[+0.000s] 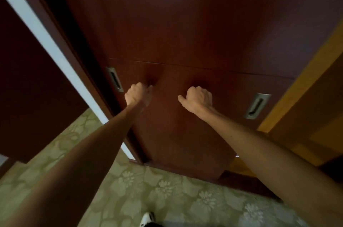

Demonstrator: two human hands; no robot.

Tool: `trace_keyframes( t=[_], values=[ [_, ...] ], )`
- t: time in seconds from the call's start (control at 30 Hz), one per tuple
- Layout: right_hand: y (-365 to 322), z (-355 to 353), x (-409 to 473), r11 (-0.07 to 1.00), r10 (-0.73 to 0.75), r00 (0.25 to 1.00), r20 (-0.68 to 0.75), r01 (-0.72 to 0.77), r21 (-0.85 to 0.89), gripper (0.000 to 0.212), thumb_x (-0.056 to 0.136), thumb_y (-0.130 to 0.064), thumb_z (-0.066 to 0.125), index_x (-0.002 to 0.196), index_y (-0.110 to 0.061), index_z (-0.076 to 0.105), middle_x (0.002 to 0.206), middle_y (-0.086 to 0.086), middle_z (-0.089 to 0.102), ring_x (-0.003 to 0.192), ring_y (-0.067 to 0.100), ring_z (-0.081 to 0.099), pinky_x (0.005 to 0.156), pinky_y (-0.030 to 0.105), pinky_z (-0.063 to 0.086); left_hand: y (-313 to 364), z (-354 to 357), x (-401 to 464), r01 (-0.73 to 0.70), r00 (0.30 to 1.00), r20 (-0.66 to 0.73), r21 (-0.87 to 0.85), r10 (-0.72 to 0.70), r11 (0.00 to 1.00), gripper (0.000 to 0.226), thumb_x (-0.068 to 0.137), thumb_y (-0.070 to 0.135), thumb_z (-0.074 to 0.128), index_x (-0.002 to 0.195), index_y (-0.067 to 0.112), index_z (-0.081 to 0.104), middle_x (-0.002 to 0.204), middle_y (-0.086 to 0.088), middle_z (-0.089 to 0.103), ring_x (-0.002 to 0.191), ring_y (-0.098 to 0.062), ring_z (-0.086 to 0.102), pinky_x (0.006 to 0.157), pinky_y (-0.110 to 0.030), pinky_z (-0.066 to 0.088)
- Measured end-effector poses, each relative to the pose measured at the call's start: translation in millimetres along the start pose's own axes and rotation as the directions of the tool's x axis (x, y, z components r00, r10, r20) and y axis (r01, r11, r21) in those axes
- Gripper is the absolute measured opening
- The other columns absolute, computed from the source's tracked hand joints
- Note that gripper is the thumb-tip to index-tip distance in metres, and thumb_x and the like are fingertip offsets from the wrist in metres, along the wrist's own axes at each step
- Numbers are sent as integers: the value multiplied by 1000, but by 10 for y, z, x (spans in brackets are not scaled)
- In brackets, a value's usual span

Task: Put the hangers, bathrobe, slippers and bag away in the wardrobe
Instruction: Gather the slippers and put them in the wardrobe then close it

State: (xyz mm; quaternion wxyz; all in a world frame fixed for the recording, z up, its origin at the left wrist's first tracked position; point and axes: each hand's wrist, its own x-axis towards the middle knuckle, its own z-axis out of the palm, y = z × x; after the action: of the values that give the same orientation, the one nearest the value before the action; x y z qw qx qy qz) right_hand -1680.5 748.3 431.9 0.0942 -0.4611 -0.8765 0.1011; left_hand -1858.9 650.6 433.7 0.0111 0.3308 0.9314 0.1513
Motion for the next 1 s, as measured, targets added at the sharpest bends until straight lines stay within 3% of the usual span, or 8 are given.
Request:
trace_keyframes(
  t=[0.13,0.33,0.5,0.67,1.0],
  values=[
    [-926,306,281,997,27,997,70,-31,66,42,94,-57,55,73,-20,61,73,-3,65,72,19,64,67,31,44,-783,-225,449,143,989,43,-48,-141,989,34,93,25,54,116,6,69,115,-17,68,106,-39,66,84,-42,52],
    [-1978,676,609,997,30,998,59,-34,65,51,94,-60,53,61,-21,50,72,0,62,74,21,63,66,32,44,-1445,-326,1057,192,977,135,-219,-165,957,48,89,31,62,128,5,53,121,-18,64,109,-42,64,92,-48,54],
    [-2503,800,748,998,54,998,-22,-53,13,61,97,-65,40,61,-18,56,65,0,56,70,22,58,66,32,40,-1500,-294,1298,125,990,103,-360,-94,925,32,88,24,67,111,2,65,106,-16,71,96,-36,69,78,-42,59],
    [-2587,900,784,993,113,987,-113,-116,-24,63,103,-53,31,80,-13,73,82,6,72,81,25,68,66,33,38,-1462,-309,1332,126,992,70,-428,-106,895,32,88,26,73,103,-2,70,103,-18,71,95,-35,69,76,-39,58],
    [-2399,806,731,988,137,984,-117,-144,-53,59,102,-53,36,73,-15,72,70,3,67,72,23,67,62,30,41,-1363,-345,1352,115,992,88,-428,-86,896,38,88,35,74,102,0,72,100,-15,72,92,-32,71,72,-36,55]
  ],
)
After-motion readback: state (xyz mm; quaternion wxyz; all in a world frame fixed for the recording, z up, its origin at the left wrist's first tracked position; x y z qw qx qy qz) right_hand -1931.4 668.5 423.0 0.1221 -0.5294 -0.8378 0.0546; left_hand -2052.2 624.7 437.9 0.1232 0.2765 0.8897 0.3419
